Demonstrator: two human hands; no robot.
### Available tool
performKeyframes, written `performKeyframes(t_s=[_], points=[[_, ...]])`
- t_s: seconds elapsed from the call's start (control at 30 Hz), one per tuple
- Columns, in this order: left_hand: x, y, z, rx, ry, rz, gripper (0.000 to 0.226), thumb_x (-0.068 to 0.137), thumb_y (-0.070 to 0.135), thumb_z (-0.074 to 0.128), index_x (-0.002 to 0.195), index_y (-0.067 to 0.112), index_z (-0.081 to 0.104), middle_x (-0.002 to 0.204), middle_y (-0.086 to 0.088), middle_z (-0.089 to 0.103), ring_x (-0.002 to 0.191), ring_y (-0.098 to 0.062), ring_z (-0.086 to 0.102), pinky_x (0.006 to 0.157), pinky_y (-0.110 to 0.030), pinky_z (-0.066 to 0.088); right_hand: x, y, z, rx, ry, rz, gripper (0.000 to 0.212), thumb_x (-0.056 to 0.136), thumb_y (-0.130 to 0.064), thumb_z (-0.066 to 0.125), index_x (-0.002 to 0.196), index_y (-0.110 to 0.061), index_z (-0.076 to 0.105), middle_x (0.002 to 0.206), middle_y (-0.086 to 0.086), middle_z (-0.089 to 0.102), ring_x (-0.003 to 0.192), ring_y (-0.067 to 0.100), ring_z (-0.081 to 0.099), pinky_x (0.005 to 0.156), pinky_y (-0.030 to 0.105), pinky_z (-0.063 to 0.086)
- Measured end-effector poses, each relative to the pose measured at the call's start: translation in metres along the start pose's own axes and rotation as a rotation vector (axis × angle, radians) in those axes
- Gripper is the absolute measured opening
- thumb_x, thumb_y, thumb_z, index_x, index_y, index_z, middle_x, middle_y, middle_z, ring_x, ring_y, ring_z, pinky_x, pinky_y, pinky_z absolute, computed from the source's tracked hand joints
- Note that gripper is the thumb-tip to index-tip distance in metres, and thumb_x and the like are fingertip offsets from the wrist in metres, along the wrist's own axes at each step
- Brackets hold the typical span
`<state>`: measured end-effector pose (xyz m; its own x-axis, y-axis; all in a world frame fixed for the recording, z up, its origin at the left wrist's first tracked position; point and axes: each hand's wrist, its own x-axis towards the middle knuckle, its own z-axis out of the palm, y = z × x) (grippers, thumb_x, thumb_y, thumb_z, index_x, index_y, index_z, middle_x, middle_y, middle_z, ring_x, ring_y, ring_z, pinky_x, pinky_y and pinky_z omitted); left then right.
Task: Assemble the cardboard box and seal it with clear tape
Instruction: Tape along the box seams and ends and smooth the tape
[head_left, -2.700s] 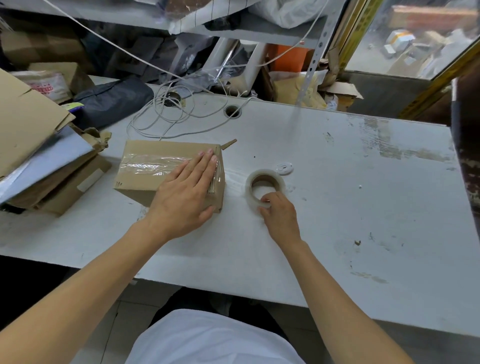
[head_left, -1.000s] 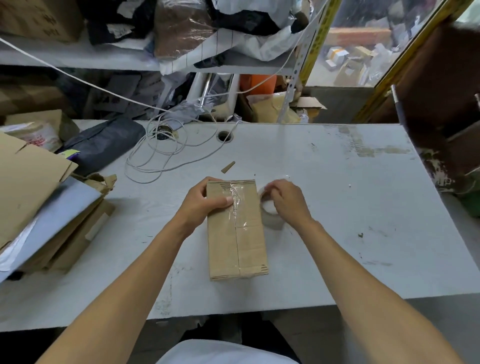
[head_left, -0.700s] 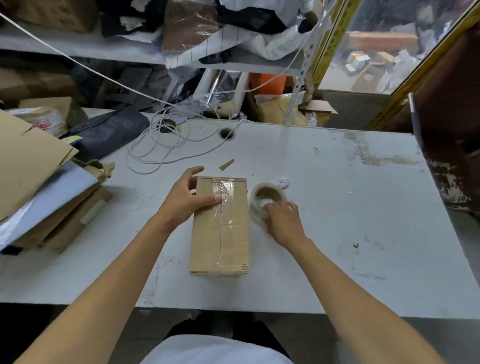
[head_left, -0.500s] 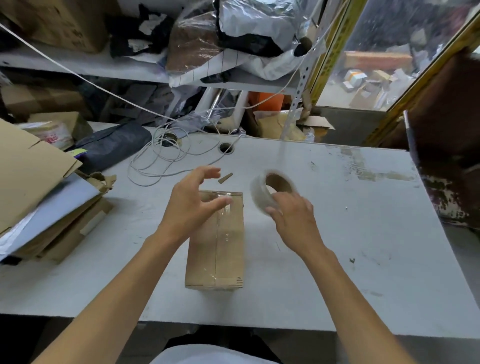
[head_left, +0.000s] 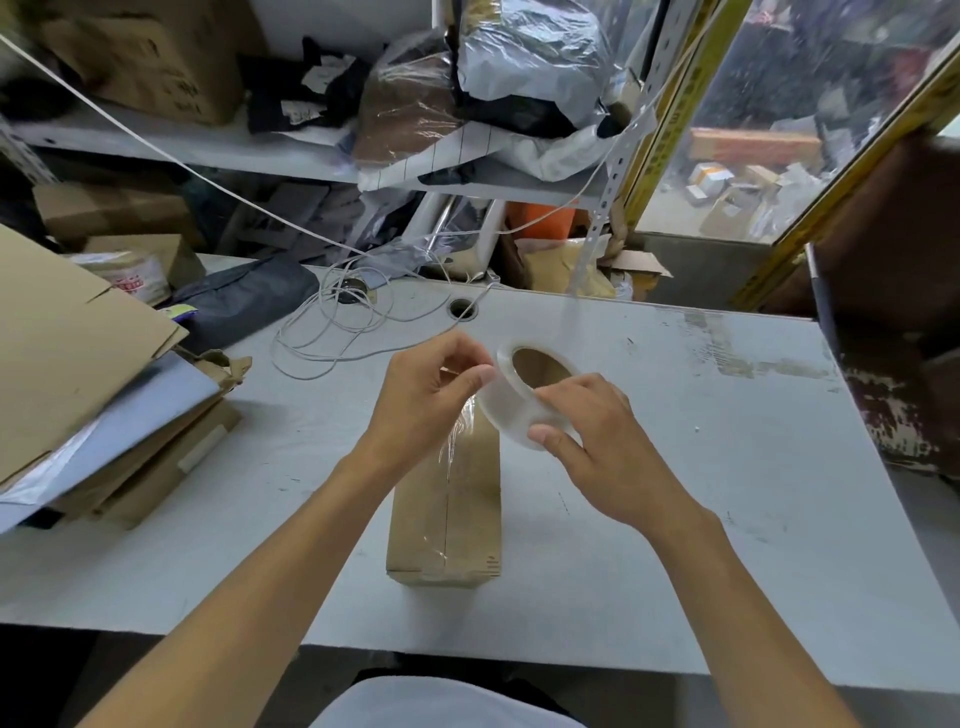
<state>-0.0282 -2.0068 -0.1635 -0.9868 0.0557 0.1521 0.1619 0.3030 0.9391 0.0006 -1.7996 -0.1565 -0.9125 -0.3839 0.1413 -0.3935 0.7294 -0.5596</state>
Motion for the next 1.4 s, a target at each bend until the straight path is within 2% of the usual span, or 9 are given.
performKeyframes(t_s=[0.1, 0.2, 0.3, 0.47, 0.6, 0.87, 1.0, 1.2, 1.4], points=[[0.002, 0.003, -0.003, -0.020, -0.021, -0.111, 0.022, 0.089, 0.004, 0.061, 0.082, 0.023, 0.069, 0.071, 0.009, 0.068, 0.068, -0.012, 0.064, 0.067, -0.030, 0.055, 0.004, -0.006, 0.002, 0.132, 0.057, -0.006, 0.035, 0.098, -0.030, 0.047, 0.133, -0.029, 0.052, 0.112, -0.032, 0.049, 0.099, -0.007, 0.046, 0.094, 0.033, 0.044], [0.003, 0.007, -0.007, -0.254, -0.066, -0.358, 0.028, 0.092, -0.009, 0.045, 0.084, 0.006, 0.068, 0.072, -0.005, 0.064, 0.066, -0.018, 0.059, 0.066, -0.029, 0.054, 0.009, -0.013, 0.001, 0.177, 0.119, -0.010, 0.033, 0.096, -0.049, 0.047, 0.128, -0.040, 0.046, 0.109, -0.029, 0.051, 0.098, -0.008, 0.051, 0.079, 0.019, 0.047], [0.000, 0.007, -0.014, -0.319, -0.149, -0.386, 0.004, 0.088, 0.010, 0.069, 0.089, 0.006, 0.067, 0.077, -0.004, 0.065, 0.070, -0.015, 0.062, 0.071, -0.028, 0.056, 0.012, -0.018, -0.001, 0.140, 0.126, -0.050, 0.049, 0.083, -0.059, 0.063, 0.122, -0.033, 0.049, 0.109, -0.032, 0.049, 0.095, -0.010, 0.050, 0.074, 0.009, 0.041], [0.000, 0.003, -0.031, -0.319, -0.045, -0.350, 0.009, 0.083, -0.005, 0.071, 0.081, 0.003, 0.067, 0.064, -0.004, 0.066, 0.061, -0.016, 0.062, 0.065, -0.027, 0.056, 0.026, -0.004, -0.007, -0.103, 0.055, -0.124, 0.057, 0.076, -0.051, 0.077, 0.122, -0.023, 0.059, 0.110, -0.006, 0.065, 0.093, 0.010, 0.058, 0.071, 0.026, 0.054], [0.005, 0.003, -0.042, -0.278, -0.043, -0.356, 0.010, 0.083, -0.005, 0.070, 0.079, 0.003, 0.067, 0.062, -0.005, 0.066, 0.059, -0.013, 0.063, 0.060, -0.021, 0.053, 0.046, 0.010, -0.007, -0.240, -0.064, 0.030, 0.056, 0.074, -0.060, 0.074, 0.120, -0.031, 0.060, 0.104, -0.005, 0.066, 0.089, 0.017, 0.061, 0.074, 0.037, 0.055], [0.014, -0.029, -0.067, -0.206, 0.047, -0.482, 0.003, 0.084, -0.002, 0.071, 0.086, -0.001, 0.068, 0.066, -0.005, 0.066, 0.061, -0.012, 0.062, 0.060, -0.022, 0.050, 0.068, 0.036, 0.009, -0.393, -0.190, 0.152, 0.069, 0.066, -0.083, 0.060, 0.110, -0.030, 0.061, 0.096, -0.010, 0.068, 0.089, 0.016, 0.062, 0.071, 0.032, 0.048], [0.014, -0.046, -0.072, -0.231, 0.053, -0.572, 0.004, 0.085, -0.001, 0.071, 0.087, 0.003, 0.069, 0.073, -0.009, 0.065, 0.069, -0.017, 0.060, 0.068, -0.028, 0.047, 0.072, 0.031, 0.024, -0.329, -0.138, 0.151, 0.062, 0.083, -0.080, 0.037, 0.094, -0.025, 0.064, 0.086, -0.009, 0.066, 0.082, 0.017, 0.061, 0.068, 0.033, 0.047], [0.013, -0.069, -0.072, -0.345, 0.062, -0.725, 0.015, 0.083, -0.009, 0.069, 0.091, 0.004, 0.069, 0.088, -0.011, 0.064, 0.083, -0.021, 0.061, 0.073, -0.028, 0.053, 0.085, 0.035, 0.038, -0.365, -0.147, 0.257, 0.059, 0.084, -0.076, 0.044, 0.083, -0.023, 0.070, 0.079, -0.007, 0.067, 0.078, 0.016, 0.059, 0.065, 0.033, 0.048], [0.015, -0.080, -0.070, -0.367, 0.126, -0.742, 0.015, 0.083, -0.007, 0.070, 0.094, 0.003, 0.070, 0.089, -0.011, 0.065, 0.081, -0.020, 0.064, 0.070, -0.026, 0.054, 0.091, 0.040, 0.043, -0.367, -0.147, 0.296, 0.064, 0.078, -0.082, 0.046, 0.082, -0.022, 0.070, 0.080, -0.006, 0.068, 0.080, 0.017, 0.060, 0.066, 0.034, 0.050]])
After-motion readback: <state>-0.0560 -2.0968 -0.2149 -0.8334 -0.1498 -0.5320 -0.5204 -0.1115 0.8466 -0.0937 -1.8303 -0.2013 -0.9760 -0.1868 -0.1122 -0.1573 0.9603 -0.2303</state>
